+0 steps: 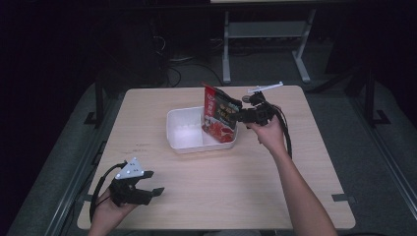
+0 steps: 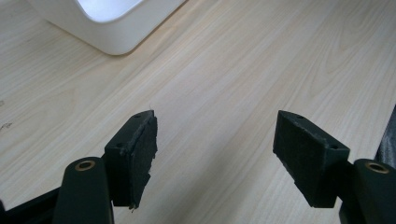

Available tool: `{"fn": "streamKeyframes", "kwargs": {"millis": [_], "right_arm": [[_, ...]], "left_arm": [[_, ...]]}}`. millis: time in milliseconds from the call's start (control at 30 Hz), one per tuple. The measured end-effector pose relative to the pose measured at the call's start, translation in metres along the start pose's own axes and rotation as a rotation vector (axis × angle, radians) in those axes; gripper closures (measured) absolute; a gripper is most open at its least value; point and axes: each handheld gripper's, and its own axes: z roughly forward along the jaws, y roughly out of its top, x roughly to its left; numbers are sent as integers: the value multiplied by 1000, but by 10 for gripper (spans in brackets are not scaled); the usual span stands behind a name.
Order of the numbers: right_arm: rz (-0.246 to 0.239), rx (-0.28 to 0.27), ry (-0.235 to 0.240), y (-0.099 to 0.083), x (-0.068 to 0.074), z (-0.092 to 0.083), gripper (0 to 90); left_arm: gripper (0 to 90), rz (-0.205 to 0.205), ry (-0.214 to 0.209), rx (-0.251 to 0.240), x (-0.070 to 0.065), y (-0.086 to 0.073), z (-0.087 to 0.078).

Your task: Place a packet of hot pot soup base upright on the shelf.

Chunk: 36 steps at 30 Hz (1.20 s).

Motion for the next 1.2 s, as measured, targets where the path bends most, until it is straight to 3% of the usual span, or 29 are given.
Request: {"fn": "streamKeyframes", "kwargs": {"millis": [700,1200], "right_arm": [[-11,9,64,-21,3,-18,489],[-11,39,77,-37,4,-28,470]], "left_arm": [[299,4,-4,5,-2,1,2],[299,9,-3,10,-2,1,3]]}}
